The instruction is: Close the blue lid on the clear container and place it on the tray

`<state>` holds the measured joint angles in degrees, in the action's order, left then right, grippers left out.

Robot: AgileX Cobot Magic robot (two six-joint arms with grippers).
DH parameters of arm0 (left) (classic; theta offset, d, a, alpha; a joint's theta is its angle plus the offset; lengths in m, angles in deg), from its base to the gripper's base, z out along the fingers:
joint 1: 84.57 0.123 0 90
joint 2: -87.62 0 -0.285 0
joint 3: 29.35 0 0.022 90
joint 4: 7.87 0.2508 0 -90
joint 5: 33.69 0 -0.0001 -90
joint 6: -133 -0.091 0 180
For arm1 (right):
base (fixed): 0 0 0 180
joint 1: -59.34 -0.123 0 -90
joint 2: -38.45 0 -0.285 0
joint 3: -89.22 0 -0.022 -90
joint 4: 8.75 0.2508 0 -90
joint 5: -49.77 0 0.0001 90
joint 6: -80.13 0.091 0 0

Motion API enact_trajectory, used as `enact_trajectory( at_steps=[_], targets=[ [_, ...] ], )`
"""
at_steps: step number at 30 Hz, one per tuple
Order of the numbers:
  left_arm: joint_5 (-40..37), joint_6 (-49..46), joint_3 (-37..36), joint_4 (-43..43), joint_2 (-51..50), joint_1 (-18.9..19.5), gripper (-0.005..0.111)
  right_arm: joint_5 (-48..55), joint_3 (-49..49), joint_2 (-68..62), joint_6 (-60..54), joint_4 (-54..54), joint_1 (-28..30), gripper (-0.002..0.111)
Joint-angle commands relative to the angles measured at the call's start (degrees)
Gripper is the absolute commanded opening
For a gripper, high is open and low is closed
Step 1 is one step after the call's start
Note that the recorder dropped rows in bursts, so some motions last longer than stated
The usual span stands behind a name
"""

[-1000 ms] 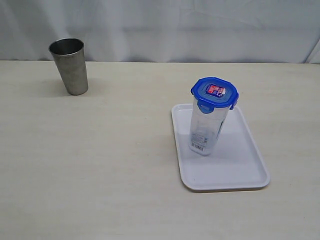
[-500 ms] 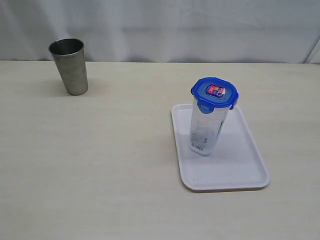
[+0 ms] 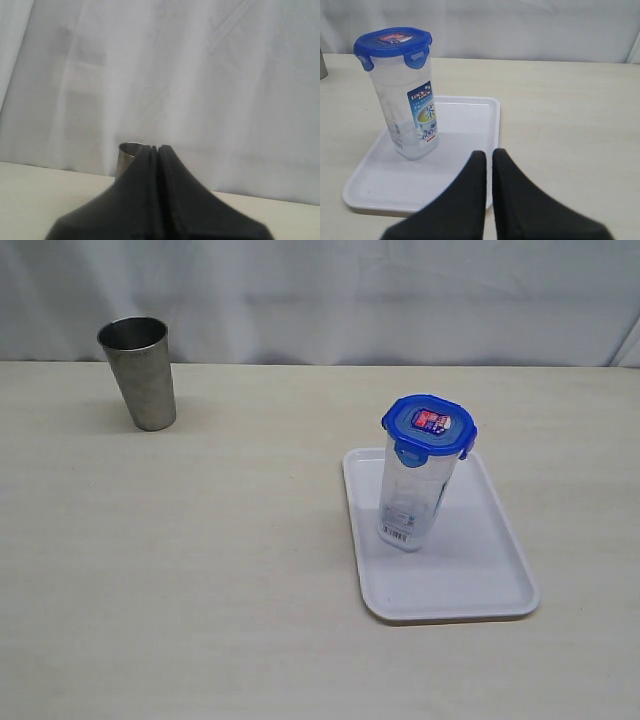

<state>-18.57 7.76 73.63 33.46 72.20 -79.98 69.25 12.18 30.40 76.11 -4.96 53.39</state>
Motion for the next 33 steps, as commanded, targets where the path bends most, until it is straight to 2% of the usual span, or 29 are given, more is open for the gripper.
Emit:
enact_trajectory(
  at_steps=[1,2,3,7,9,13,16,33],
  targets=[
    [-2.96,-5.77,-0.20,-4.19,0.22,-0.01,0.000,0.08,-0.18,0.27,-0.70,0.30,0.46,0.004],
    [-6.09,-15.19,-0.20,-14.00,0.22,-0.01,0.000,0.08,-0.18,0.27,-0.70,0.30,0.46,0.004],
    [-7.77,-20.81,-0.20,-19.32,0.31,-0.01,0.000,0.08,-0.18,0.27,-0.70,0.30,0.46,0.004],
    [-16.08,-38.52,-0.20,-32.64,4.55,-0.01,0.000,0.08,-0.18,0.27,-0.70,0.30,0.46,0.004],
    [-21.32,-42.14,-0.20,-33.51,7.63,-0.14,0.000,0.08,-0.18,0.27,-0.70,0.30,0.46,0.004],
    [-26.58,-48.02,-0.20,-33.66,7.63,-5.40,0.000,0.08,-0.18,0.27,-0.70,0.30,0.46,0.004],
    [-32.68,-54.39,-0.20,-35.15,7.63,-6.59,0.000,0.08,-0.18,0.27,-0.70,0.30,0.46,0.004],
    [-33.14,-56.46,-0.20,-35.04,7.63,-6.59,0.000,0.08,-0.18,0.27,-0.70,0.30,0.46,0.004]
  ],
)
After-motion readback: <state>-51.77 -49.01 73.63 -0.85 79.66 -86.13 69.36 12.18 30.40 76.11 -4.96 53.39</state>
